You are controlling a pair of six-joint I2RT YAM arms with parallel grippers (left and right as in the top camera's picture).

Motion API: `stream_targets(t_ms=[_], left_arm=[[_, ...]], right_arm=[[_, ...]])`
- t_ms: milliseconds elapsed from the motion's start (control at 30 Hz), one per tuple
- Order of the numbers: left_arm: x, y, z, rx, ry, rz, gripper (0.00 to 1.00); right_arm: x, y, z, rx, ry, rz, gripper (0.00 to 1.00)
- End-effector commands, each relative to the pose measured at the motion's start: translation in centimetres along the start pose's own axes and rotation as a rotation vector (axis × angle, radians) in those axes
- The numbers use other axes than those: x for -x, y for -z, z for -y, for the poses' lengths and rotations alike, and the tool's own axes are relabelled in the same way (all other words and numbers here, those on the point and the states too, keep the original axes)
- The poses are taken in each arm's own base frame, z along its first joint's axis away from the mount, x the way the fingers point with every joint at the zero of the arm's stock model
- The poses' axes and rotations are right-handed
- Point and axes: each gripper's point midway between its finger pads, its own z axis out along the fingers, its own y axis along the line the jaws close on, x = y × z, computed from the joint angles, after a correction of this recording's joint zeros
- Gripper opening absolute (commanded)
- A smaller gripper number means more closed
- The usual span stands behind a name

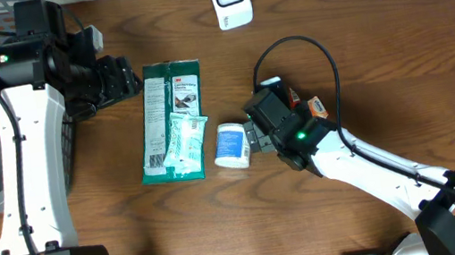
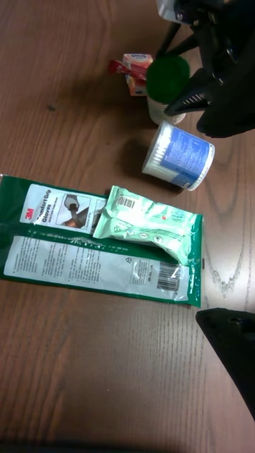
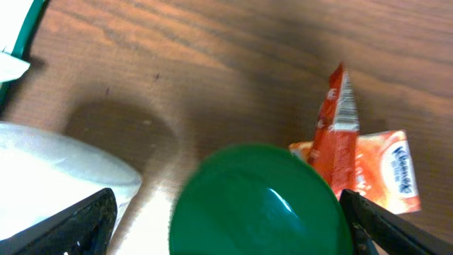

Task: Scan the item barcode

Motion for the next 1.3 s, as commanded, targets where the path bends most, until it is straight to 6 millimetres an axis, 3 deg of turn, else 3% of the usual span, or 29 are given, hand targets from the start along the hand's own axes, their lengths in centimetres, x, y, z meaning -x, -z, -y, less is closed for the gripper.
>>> stream_targets(t_ms=[0, 167, 367, 433, 533, 667, 800, 1033, 1267], left_arm=[[-0.1, -0.5, -0.3, 0.015, 0.009, -0.014, 0.77], [-0.1, -0.5, -0.3, 0.015, 0.009, -0.014, 0.78], [-0.1, -0.5, -0.4, 0.016, 0.009, -0.014, 0.78], [0.0, -0.4, -0.6, 0.03, 0.012, -0.008, 0.77], [0.6, -0.3, -2.0, 0.112, 0.079, 0.026, 0.78], [1.4, 0.2, -4.7, 0.269, 0.169, 0.087, 0.78], [2.3, 1.1, -7.0, 0.403, 0.194, 0.152, 0.78], [3.0, 1.7, -8.0, 0.463, 0.192, 0.19, 0.78], [4.2, 2.3, -9.1, 0.473, 0.211, 0.241, 0.78]], right_arm=[[0.8, 0.7, -0.2, 0.051, -0.014, 0.008, 0.98], [4.7, 4.1, 0.9, 0.108, -0.024, 0.052, 0.96], [10.4, 11.9, 3.9, 0.182, -0.087, 0.044, 0.93], [11.0, 14.3, 4.8, 0.217, -0.086, 0.011, 0.94], [10.2, 16.3, 6.0, 0.221, -0.087, -0.055, 0.99], [7.3, 16.0, 6.6, 0.192, -0.088, -0.191, 0.99], [4.4, 14.0, 6.2, 0.174, -0.073, -0.365, 0.99], [2.8, 9.2, 4.7, 0.156, -0.041, -0.501, 0.99], [1.4, 6.2, 3.3, 0.121, 0.016, -0.575, 0.99]])
